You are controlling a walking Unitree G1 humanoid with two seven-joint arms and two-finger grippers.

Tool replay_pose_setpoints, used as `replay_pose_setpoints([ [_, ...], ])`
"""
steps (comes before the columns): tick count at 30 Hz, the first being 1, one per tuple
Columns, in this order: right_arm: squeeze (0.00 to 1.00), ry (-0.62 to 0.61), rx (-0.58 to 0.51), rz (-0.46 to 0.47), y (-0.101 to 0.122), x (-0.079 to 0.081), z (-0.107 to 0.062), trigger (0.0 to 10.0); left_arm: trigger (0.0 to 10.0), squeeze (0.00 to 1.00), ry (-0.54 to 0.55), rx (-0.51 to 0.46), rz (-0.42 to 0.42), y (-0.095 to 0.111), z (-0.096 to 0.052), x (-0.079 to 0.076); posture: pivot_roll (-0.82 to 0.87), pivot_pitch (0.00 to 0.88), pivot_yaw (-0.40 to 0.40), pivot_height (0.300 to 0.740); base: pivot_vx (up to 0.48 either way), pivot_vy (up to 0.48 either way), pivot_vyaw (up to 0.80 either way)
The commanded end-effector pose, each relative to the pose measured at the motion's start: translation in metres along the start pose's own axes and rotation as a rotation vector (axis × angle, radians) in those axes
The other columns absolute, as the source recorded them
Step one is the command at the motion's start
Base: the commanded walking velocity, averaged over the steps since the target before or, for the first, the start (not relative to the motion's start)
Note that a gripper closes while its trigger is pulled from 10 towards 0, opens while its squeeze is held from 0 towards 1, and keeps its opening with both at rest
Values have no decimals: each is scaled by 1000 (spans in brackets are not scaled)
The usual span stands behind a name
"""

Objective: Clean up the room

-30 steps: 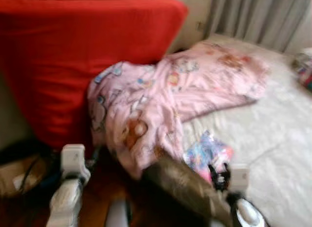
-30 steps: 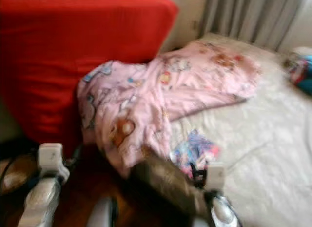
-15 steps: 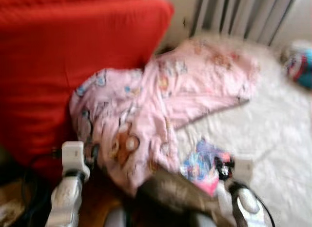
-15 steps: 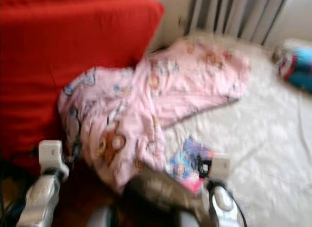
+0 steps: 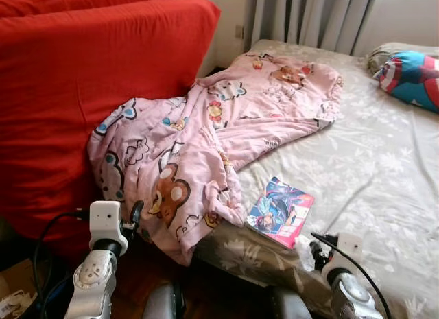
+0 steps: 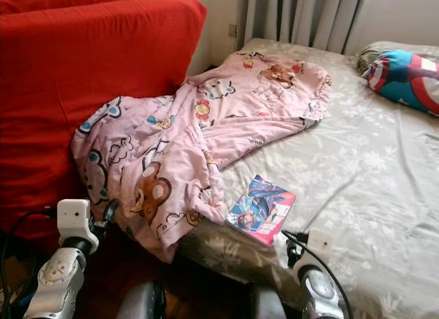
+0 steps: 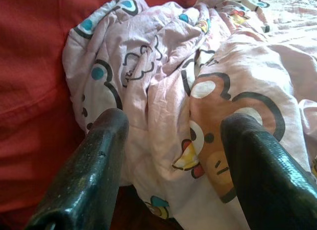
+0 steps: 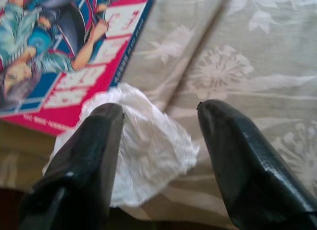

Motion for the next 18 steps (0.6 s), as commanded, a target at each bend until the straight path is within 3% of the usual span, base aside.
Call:
replay_pose_setpoints([
  [1, 906, 12, 9, 5, 4, 3, 3, 10000, 10000, 0, -6, 7, 12, 1, -1, 0, 18, 79, -26, 595, 0, 0, 0],
  [2, 816, 13, 13, 1, 5, 4, 4, 10000, 10000, 0, -6, 7, 14, 1, -2, 1, 25, 82, -23, 595, 0, 0, 0],
  [3, 816, 14, 15, 0, 5, 5, 4, 10000, 10000, 0, -6, 6, 14, 2, -2, 1, 26, 83, -22, 595, 0, 0, 0],
  [4, 0, 20, 14, -6, 8, 8, 5, 10000, 10000, 0, -8, 5, 17, 2, -2, 2, 32, 86, -19, 595, 0, 0, 0],
  [12, 0, 112, 11, -74, 14, 27, 8, 10000, 10000, 0, -15, 11, 31, 4, -3, 4, 43, 90, -4, 595, 0, 0, 0],
  [18, 0, 75, 30, -70, 10, 21, 8, 10000, 10000, 0, -17, 18, 36, 4, -5, 6, 46, 88, -1, 595, 0, 0, 0],
])
Point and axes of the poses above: a point about 5 cm out from each wrist's last joint towards the gripper, its own z axis pointing out of the wrist towards the gripper, its own y axis along the axis of the wrist's last joint, x = y × z, the point moved 6 cm from there along z, pointing out of the wrist towards the gripper, and after that the axes turned 13 degrees about -z, right-handed, at the moved point
